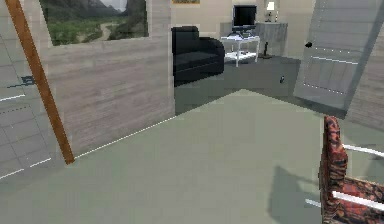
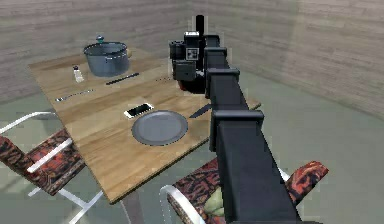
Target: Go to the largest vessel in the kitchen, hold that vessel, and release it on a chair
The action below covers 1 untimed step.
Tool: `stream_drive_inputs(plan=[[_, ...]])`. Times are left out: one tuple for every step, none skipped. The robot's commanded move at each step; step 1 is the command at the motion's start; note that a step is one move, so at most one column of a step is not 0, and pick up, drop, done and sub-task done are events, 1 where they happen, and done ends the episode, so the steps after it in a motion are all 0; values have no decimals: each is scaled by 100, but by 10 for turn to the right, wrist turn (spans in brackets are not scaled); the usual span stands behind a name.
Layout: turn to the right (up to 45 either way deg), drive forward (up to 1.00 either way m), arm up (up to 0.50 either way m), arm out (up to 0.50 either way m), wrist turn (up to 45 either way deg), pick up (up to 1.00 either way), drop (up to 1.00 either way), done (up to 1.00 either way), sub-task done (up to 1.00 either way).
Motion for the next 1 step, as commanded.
stream_drive_inputs(plan=[[0, 0, 0, 0, 360, 0, 0, 0, 0]])
